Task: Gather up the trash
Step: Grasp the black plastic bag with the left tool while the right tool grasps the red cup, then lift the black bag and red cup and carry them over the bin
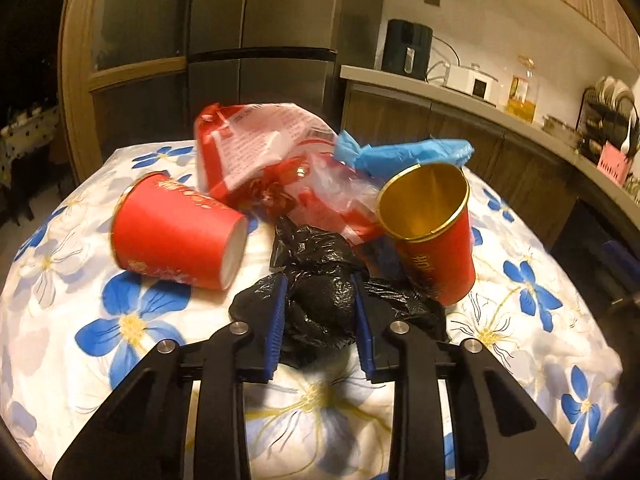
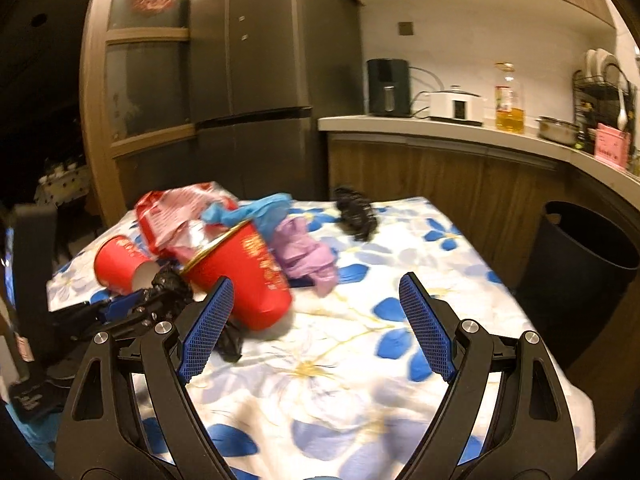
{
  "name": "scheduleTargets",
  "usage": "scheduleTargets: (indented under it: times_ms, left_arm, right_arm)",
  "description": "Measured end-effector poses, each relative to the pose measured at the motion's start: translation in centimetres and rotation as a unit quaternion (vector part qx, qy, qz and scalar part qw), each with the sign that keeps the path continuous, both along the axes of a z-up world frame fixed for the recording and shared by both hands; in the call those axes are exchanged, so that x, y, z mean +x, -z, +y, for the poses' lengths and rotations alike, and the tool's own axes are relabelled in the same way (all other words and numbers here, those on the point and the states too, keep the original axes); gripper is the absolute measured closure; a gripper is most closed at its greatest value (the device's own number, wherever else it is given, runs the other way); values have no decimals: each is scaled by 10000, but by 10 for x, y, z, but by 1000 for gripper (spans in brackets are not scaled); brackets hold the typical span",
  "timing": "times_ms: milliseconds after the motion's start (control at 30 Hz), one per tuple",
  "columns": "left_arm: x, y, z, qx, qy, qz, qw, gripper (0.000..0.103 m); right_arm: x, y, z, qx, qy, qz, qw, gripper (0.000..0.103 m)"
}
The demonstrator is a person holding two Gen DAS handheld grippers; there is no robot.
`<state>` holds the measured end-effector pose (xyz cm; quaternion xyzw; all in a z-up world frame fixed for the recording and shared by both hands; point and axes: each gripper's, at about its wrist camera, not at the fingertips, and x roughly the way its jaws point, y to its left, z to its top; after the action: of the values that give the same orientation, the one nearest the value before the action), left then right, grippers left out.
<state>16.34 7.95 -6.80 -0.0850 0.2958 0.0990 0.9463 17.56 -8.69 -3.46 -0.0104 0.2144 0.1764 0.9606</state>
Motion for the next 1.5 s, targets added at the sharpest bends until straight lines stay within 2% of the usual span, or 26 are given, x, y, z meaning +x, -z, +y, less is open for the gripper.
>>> scheduleTargets:
  times_ms: [300,467,567,667,733,833,933,1067,1267,1500]
  left_arm:
    - [-40,-11,25,-154,-266,-275,9991,74]
    - [-50,-16,41,-258,-475,-355,9979,74]
    - [-48,-15,41,-262,-407,-313,9983,74]
    - [-47,-12,39,-273,-305,-264,9988,74]
    - [-47,-11,38,-280,-261,-253,9989,74]
    - [-48,-10,38,-309,-233,-242,9990,74]
    - [-47,-10,38,-333,-218,-222,9990,74]
    - [-45,-10,34,-318,-156,-207,9992,74]
    - [-45,-12,24,-266,-40,-233,9994,74]
    - [-45,-18,10,-218,56,-287,9993,74]
  right_arm:
    - [9,21,60,-388,-421,30,9984,20]
    - [14,25,90,-731,-376,-146,9965,20]
    - [22,28,99,-890,-267,-159,9955,20]
    - [31,28,100,-848,-227,-113,9961,20]
    - [35,27,100,-822,-217,-107,9963,25]
    - [38,28,102,-819,-217,-93,9964,41]
    - [39,28,98,-751,-233,-66,9969,45]
    - [38,25,89,-634,-211,-102,9977,58]
    - [32,20,70,-401,-195,-67,9990,66]
    - [16,10,42,-157,-163,-104,9997,67]
